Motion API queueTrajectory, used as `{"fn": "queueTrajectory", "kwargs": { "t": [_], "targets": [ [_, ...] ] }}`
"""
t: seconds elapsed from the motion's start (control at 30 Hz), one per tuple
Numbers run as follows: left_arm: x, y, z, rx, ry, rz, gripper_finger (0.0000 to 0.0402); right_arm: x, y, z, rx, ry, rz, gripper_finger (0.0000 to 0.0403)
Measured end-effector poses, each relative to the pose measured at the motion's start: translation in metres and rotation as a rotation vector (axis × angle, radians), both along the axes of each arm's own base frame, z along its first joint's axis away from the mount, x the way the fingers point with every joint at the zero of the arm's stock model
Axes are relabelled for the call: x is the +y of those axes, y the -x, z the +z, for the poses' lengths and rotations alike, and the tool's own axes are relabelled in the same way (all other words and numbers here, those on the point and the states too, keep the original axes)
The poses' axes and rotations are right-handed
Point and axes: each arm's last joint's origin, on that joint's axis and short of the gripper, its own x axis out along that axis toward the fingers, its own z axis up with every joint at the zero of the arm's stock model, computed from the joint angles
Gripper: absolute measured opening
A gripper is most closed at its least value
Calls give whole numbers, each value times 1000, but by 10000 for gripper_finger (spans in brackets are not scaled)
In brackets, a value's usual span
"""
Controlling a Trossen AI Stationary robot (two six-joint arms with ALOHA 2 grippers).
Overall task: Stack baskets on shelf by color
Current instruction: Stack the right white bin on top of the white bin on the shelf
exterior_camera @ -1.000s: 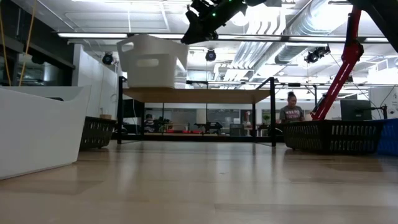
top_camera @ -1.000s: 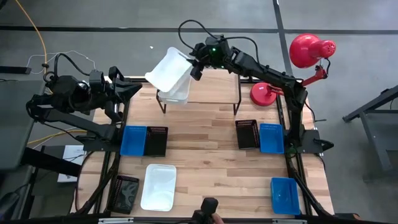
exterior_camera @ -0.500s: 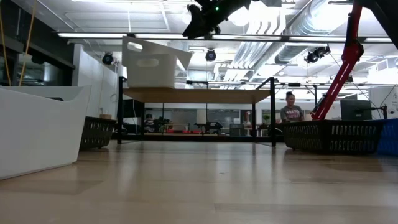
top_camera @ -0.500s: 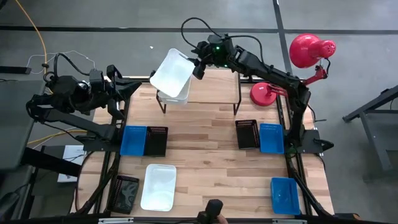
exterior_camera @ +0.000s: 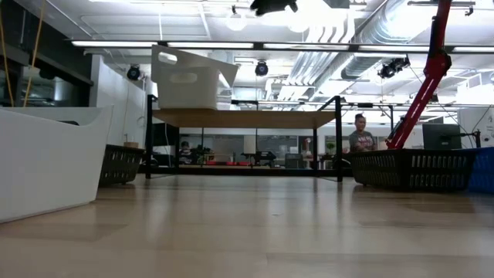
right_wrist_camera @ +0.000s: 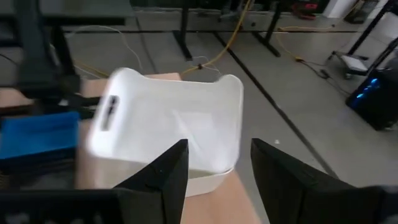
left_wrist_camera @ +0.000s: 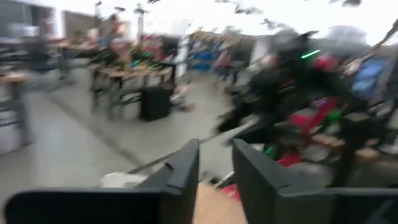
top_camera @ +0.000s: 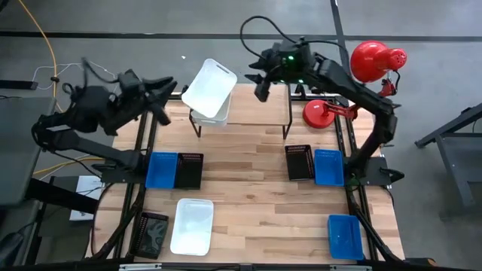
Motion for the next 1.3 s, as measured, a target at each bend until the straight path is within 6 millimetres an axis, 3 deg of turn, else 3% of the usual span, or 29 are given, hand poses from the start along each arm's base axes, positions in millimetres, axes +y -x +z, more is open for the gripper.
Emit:
{"fn": "queueTrajectory", "kwargs": {
  "t": [0.17,0.3,0.47,0.67,1.0,1.3],
  "targets": [
    [32,-23,8,222,102,95,166,31,23,21,-51,-57,31,161],
    [70,-44,-4,382,256,124,205,56,40,33,-77,-114,67,161],
    [118,-60,-29,508,431,138,230,86,62,40,-58,-192,100,161],
    [159,-68,-55,570,557,197,233,114,76,41,-22,-219,65,161],
    [185,-85,-88,688,637,235,232,131,75,41,-17,-178,28,161],
    [181,-81,-83,696,615,275,232,131,75,41,-19,-184,25,161]
  ]
}}
